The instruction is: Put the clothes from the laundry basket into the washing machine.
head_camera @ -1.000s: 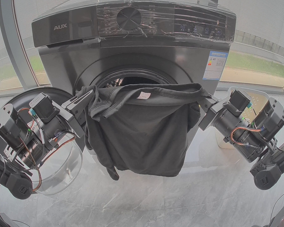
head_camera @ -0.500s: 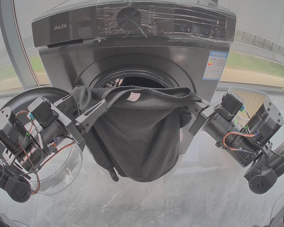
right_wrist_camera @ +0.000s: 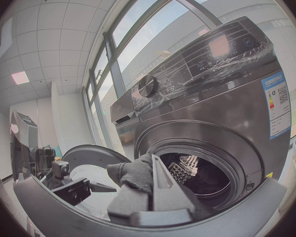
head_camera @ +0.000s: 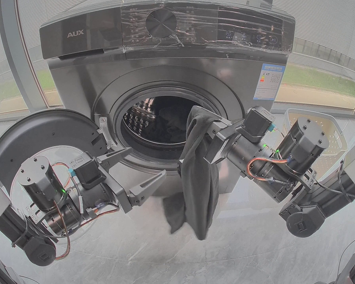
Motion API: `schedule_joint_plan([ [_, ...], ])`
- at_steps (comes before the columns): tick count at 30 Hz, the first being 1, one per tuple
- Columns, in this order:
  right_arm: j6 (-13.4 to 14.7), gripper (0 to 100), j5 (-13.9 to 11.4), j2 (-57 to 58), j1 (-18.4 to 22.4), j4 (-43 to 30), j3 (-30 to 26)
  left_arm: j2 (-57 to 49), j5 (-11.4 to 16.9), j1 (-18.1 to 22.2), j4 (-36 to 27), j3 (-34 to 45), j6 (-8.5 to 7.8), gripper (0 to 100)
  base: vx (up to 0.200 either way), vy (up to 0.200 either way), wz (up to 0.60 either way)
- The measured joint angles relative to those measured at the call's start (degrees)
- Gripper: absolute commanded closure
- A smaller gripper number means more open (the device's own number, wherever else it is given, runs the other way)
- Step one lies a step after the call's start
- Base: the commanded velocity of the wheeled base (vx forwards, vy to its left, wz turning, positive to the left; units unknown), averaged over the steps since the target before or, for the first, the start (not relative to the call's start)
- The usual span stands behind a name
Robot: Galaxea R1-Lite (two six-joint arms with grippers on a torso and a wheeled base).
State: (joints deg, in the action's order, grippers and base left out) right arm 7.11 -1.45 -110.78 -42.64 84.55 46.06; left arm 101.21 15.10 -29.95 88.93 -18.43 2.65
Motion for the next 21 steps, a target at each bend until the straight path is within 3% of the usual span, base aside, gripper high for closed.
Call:
schedule_joint_plan([
  [13, 0.0, 100, -0.3, -0.7, -0.5, -3.4, 6.1, 7.9, 0.1, -3.9, 0.0, 1.0, -0.44, 0, 0.0, 0.0, 0.0],
  [21, -0.1, 100, -0.5, -0.7, -1.8, -3.4, 8.4, 11.3, -0.1, -4.6, 0.0, 0.5, -1.52, 0, 0.0, 0.0, 0.0],
])
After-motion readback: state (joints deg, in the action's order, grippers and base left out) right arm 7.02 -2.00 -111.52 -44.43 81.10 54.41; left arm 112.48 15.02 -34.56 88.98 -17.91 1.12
